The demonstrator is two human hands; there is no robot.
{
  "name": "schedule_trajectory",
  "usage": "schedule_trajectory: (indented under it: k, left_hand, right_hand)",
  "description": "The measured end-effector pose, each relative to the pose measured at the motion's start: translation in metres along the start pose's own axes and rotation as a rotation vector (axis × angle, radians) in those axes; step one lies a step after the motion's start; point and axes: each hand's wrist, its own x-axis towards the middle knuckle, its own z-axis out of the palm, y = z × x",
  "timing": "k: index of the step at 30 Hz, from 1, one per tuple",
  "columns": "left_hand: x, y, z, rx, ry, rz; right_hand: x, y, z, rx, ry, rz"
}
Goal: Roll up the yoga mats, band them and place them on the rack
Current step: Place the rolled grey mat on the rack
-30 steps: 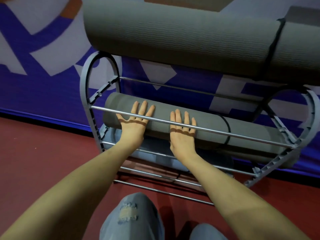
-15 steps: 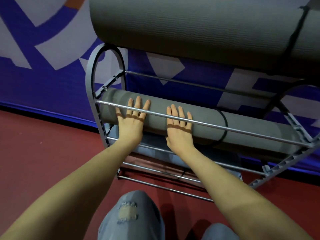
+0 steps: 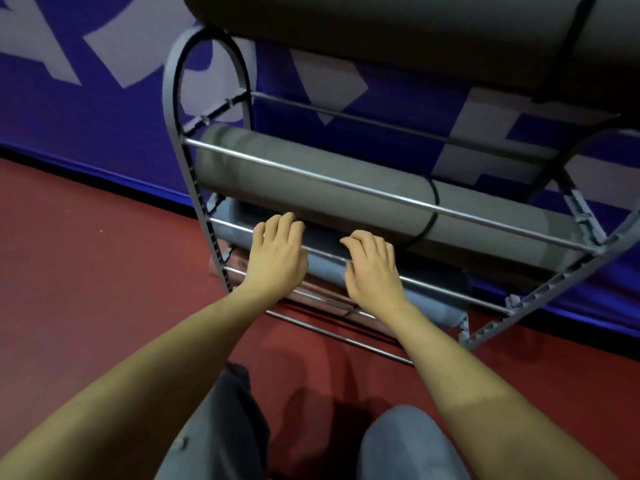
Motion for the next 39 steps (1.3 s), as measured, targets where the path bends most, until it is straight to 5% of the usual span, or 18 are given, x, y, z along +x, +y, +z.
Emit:
schedule_trajectory:
  k: [4, 12, 21, 31, 39]
  left_hand:
    - [-0.029, 0.025, 0.012, 0.026, -0.101, 0.147]
    - [-0.054, 0.045, 0.044, 0.083, -0.423, 0.168]
    - [-0.038, 0.037, 0.097, -0.035, -0.419, 0.069]
    - [-0.037, 0.024, 0.154, -0.022, -0.252, 0.023]
    - [-0.038, 0.008, 0.175, 0.034, -0.127, 0.098]
  right_hand:
    - [-0.047, 0.011, 0.009, 0.003, -0.051, 0.012]
    - [-0.084, 0.028, 0.048, -0.042, -0.147, 0.121]
    - [-0.05, 0.037, 0.103, -0.045, -0.278, 0.324]
    - [-0.039, 0.045, 0.146, -0.349, -0.114, 0.347]
    - [-0.042, 0.048, 0.156, -0.539, -0.143, 0.366]
